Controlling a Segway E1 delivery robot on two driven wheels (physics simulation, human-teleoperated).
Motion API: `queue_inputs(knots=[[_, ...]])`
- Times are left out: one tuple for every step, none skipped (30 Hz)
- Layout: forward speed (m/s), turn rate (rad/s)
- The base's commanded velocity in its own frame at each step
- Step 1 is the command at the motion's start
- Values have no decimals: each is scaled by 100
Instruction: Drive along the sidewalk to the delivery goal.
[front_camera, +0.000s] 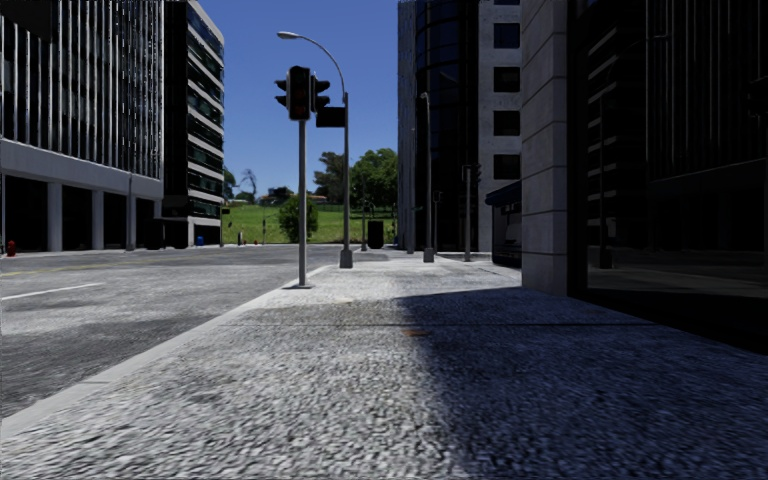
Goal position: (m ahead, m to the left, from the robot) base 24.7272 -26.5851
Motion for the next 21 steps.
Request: queue_inputs(knots=[[200,-3],[200,-2],[200,-2],[200,-2],[200,-2],[200,-2],[200,-2],[200,-2],[200,-2],[200,-2],[200,-2],[200,-2],[200,-2],[200,-2],[200,-2],[200,-2],[200,-2],[200,-2],[200,-2],[200,-2],[200,-2]])
